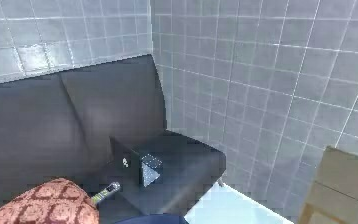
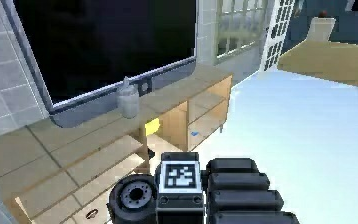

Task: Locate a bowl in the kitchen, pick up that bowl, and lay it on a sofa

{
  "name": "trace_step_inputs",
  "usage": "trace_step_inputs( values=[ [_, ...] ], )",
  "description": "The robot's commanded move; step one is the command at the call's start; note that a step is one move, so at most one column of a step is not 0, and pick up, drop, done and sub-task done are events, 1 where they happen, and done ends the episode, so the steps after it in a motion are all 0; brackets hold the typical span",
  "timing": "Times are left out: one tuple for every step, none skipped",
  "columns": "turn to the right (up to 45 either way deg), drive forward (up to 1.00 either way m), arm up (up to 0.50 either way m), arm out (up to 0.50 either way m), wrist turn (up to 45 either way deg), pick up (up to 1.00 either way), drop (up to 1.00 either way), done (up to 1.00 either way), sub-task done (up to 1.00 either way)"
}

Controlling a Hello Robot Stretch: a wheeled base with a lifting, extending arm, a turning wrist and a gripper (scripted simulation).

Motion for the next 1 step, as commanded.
trace_step_inputs(
  values=[
    [-45.0, 0.0, 0.0, 0.0, 0.0, 0.0, 0.0, 0.0, 0.0]
  ],
)
